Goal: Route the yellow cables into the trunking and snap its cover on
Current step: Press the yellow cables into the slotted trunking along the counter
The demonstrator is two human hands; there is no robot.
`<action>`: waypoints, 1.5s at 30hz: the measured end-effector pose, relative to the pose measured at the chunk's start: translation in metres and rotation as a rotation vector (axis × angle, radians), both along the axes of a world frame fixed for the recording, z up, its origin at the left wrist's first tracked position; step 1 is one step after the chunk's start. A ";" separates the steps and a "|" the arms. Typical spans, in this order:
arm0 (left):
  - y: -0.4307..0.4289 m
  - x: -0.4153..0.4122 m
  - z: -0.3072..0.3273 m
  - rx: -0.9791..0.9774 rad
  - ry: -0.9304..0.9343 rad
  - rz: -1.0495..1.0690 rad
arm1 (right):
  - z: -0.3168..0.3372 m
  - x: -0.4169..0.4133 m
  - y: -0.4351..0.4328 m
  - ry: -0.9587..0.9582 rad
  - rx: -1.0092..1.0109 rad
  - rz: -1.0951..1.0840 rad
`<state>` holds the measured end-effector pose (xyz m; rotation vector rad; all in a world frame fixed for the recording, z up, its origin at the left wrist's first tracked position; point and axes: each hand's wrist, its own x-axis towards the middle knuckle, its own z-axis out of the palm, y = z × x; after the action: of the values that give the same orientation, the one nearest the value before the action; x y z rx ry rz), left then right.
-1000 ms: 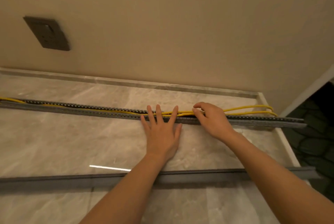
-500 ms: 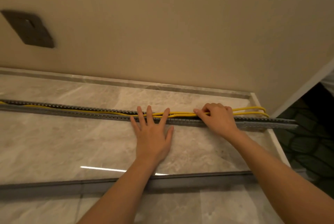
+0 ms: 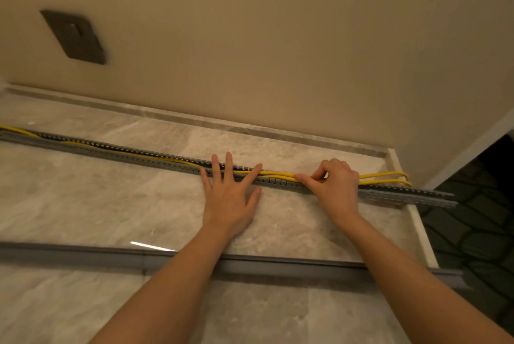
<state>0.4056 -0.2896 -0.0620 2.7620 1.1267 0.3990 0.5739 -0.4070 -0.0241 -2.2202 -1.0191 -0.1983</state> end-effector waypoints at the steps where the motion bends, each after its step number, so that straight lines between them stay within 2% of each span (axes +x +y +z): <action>1: 0.000 0.000 0.000 0.000 -0.003 0.000 | -0.001 -0.001 0.001 -0.001 0.013 0.007; 6: 0.000 0.000 0.001 0.009 0.027 -0.003 | -0.010 -0.003 0.004 -0.043 0.022 0.025; 12: -0.004 0.001 0.004 0.129 -0.001 -0.166 | -0.018 -0.008 0.002 -0.094 0.066 0.017; 16: -0.004 0.002 0.005 0.169 -0.003 -0.196 | -0.022 -0.006 -0.006 -0.172 0.135 0.086; 22: -0.003 0.004 0.004 0.246 0.031 -0.225 | -0.018 0.001 -0.026 -0.478 -0.052 0.193; 27: -0.002 0.007 0.007 0.297 0.087 -0.240 | -0.013 -0.004 -0.029 -0.501 -0.199 0.157; 30: -0.002 0.009 0.013 0.308 0.099 -0.247 | -0.014 -0.007 -0.026 -0.457 -0.275 0.162; 35: -0.018 0.034 0.036 0.273 0.051 -0.263 | -0.009 -0.005 -0.031 -0.313 -0.208 0.204; 37: -0.031 0.051 0.044 0.170 -0.007 -0.280 | -0.004 0.000 -0.035 -0.263 -0.190 0.264; 41: -0.060 0.085 0.042 -0.168 -0.145 -0.211 | 0.015 0.018 -0.043 -0.079 -0.176 0.355; 43: -0.076 0.095 0.037 -0.249 -0.171 -0.178 | 0.025 0.032 -0.048 -0.025 -0.192 0.366; 45: -0.088 0.101 0.031 -0.239 -0.135 -0.154 | 0.035 0.049 -0.055 0.012 -0.206 0.374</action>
<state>0.5068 -0.3774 -0.0311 2.5492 0.8617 0.3965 0.6232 -0.4620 0.0107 -2.1544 -1.4795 0.0897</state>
